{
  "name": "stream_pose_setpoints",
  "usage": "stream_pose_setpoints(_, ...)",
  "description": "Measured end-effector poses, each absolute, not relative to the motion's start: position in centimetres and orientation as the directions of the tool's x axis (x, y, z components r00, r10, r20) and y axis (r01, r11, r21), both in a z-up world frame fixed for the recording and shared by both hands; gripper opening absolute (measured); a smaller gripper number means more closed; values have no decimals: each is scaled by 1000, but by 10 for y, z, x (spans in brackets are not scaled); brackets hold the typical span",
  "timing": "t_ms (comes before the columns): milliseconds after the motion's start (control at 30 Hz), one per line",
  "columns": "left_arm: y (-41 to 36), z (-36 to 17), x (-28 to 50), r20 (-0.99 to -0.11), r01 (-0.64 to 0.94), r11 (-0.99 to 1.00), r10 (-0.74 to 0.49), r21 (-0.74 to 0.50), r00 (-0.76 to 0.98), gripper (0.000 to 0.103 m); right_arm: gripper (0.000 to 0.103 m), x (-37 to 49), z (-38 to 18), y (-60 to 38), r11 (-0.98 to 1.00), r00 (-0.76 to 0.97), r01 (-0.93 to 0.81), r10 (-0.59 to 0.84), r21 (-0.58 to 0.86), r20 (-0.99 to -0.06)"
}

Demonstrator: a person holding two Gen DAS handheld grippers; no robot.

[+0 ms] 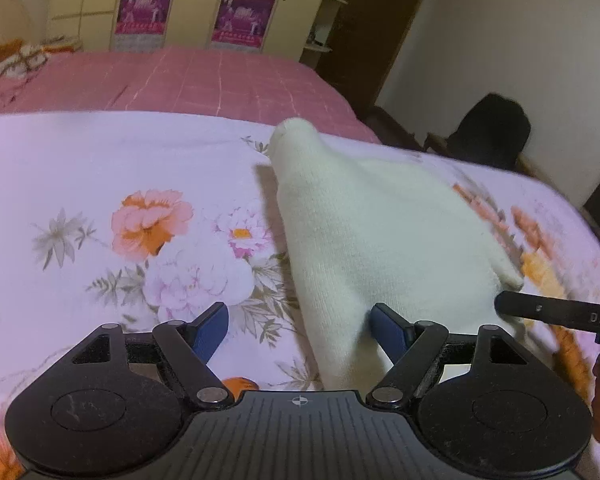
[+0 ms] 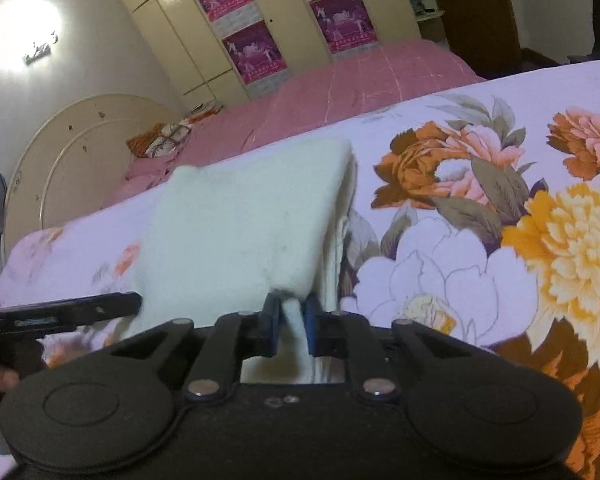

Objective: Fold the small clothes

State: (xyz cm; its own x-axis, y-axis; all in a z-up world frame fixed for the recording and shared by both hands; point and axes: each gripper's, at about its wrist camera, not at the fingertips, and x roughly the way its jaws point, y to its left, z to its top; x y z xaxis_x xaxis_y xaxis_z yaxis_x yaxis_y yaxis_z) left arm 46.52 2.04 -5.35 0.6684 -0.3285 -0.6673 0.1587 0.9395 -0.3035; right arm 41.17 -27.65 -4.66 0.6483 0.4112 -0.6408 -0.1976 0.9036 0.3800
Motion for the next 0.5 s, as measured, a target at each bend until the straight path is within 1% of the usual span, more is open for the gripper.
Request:
stream_pose_setpoints(33,22,-51,463,-656,167,933,-344,-319,672,78,15,411,-43,-279,898,650,-194,419,394,-634)
stream_pose_setpoints(67,26,-48,460,-641,177,922,-369,-344,674,78,18,408,-36,-284,887,662,-191,432,420,-612)
stream_pose_setpoints(100,30,-47,460,-629,184,906,-400,-380,666,78,34,405,-30,-290,878,680,-180,437,444,-588)
stream_pose_setpoints(133,33,-47,462,-620,189,885,-437,-425,651,78,62,403,-25,-298,865,698,-165,441,473,-563)
stream_pose_setpoints(167,37,-50,464,-610,188,857,-481,-480,630,78,77,405,-23,-305,856,707,-152,444,495,-550)
stream_pose_setpoints(200,39,-52,469,-607,180,835,-510,-521,609,78,79,407,-23,-310,844,704,-144,454,517,-545)
stream_pose_setpoints(300,45,-66,479,-593,139,761,-594,-634,544,78,74,426,-36,-322,800,629,-117,518,589,-579)
stream_pose_setpoints(400,45,-75,484,-585,114,730,-622,-674,520,77,72,441,-52,-325,761,570,-114,577,639,-586)
stream_pose_setpoints(500,46,-80,491,-569,104,707,-640,-700,517,77,70,449,-69,-326,713,520,-108,634,692,-572)
